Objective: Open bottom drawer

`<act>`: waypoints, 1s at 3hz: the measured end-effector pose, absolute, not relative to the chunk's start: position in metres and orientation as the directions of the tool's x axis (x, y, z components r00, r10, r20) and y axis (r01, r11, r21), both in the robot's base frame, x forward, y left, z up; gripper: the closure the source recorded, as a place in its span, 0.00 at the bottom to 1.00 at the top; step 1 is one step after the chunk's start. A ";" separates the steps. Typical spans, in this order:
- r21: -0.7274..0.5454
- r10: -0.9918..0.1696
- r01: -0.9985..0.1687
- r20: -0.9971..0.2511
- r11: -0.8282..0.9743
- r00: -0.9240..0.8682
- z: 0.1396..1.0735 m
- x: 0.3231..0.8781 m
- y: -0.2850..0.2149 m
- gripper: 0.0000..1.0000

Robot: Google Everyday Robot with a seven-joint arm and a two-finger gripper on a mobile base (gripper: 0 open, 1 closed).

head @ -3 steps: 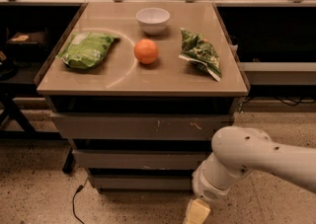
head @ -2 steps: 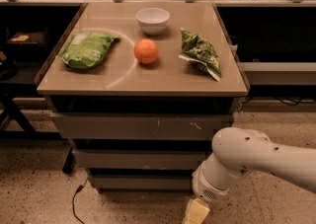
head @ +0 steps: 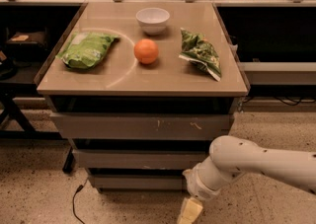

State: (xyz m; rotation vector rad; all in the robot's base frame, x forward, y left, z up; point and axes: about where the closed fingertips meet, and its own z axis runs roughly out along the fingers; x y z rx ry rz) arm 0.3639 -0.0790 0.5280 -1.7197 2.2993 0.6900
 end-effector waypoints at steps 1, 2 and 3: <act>0.232 -0.824 -0.948 -0.477 0.217 -0.305 0.474 0.400 -0.071 0.00; 0.259 -0.810 -0.937 -0.481 0.234 -0.335 0.427 0.418 -0.065 0.00; 0.275 -0.806 -0.933 -0.481 0.233 -0.344 0.419 0.415 -0.063 0.00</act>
Offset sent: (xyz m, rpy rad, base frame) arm 0.0783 0.0199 -0.1573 0.0876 0.0226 -0.0732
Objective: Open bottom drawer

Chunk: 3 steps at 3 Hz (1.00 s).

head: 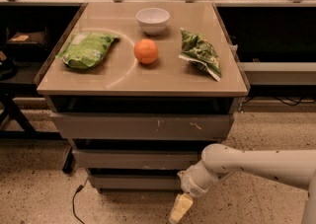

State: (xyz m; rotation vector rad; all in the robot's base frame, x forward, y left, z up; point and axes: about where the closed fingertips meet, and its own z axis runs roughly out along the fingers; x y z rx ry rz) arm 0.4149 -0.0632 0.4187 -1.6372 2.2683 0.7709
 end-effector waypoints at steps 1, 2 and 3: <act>0.281 -0.803 -0.933 -0.490 0.225 -0.340 0.416 0.414 -0.062 0.00; 0.258 -0.775 -0.936 -0.531 0.238 -0.343 0.384 0.426 -0.058 0.00; 0.235 -0.738 -0.933 -0.571 0.273 -0.360 0.347 0.440 -0.054 0.00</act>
Offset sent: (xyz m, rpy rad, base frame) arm 0.0257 0.0139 -0.0963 0.1170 -0.0629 -0.0793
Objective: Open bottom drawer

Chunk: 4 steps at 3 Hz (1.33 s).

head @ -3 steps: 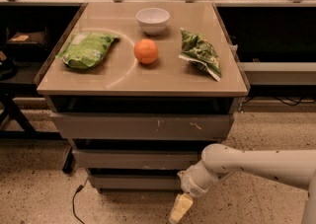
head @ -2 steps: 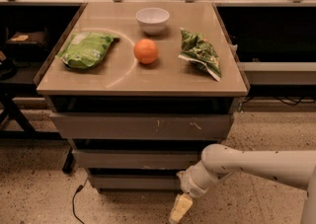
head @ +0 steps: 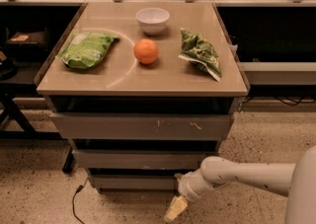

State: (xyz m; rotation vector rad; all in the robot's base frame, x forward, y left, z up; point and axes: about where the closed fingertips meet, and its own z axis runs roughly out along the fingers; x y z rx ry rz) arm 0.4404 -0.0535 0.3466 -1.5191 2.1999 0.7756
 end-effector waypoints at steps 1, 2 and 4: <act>0.221 -0.715 -0.927 -0.590 0.305 -0.376 0.291 0.458 -0.050 0.00; 0.221 -0.715 -0.927 -0.590 0.305 -0.376 0.291 0.458 -0.050 0.00; 0.207 -0.707 -0.931 -0.606 0.302 -0.364 0.255 0.474 -0.048 0.00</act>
Offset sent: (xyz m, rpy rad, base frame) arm 0.0312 0.0007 -0.0822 0.0159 -0.0338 -0.0564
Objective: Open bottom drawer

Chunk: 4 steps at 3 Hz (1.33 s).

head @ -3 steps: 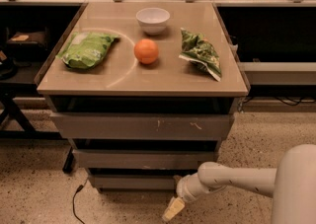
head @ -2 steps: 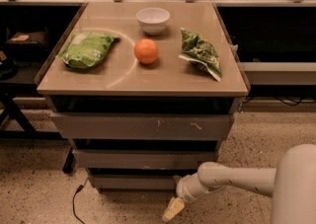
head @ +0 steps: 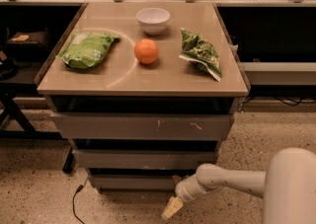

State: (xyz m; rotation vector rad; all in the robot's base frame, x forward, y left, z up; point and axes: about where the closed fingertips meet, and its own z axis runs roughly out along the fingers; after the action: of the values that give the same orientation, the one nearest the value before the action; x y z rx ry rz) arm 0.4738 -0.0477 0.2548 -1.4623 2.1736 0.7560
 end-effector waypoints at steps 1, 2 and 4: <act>0.181 -0.702 -0.933 -0.618 0.312 -0.355 0.243 0.487 -0.051 0.00; 0.142 -0.702 -0.935 -0.626 0.327 -0.340 0.237 0.501 -0.055 0.00; 0.108 -0.696 -0.930 -0.635 0.351 -0.337 0.221 0.518 -0.060 0.00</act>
Offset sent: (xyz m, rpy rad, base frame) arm 0.0472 -0.0158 -0.0216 -0.0190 -0.1228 -0.0480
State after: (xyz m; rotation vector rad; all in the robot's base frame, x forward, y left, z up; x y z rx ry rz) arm 0.5183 -0.0600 0.2207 -1.4130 2.1327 0.6387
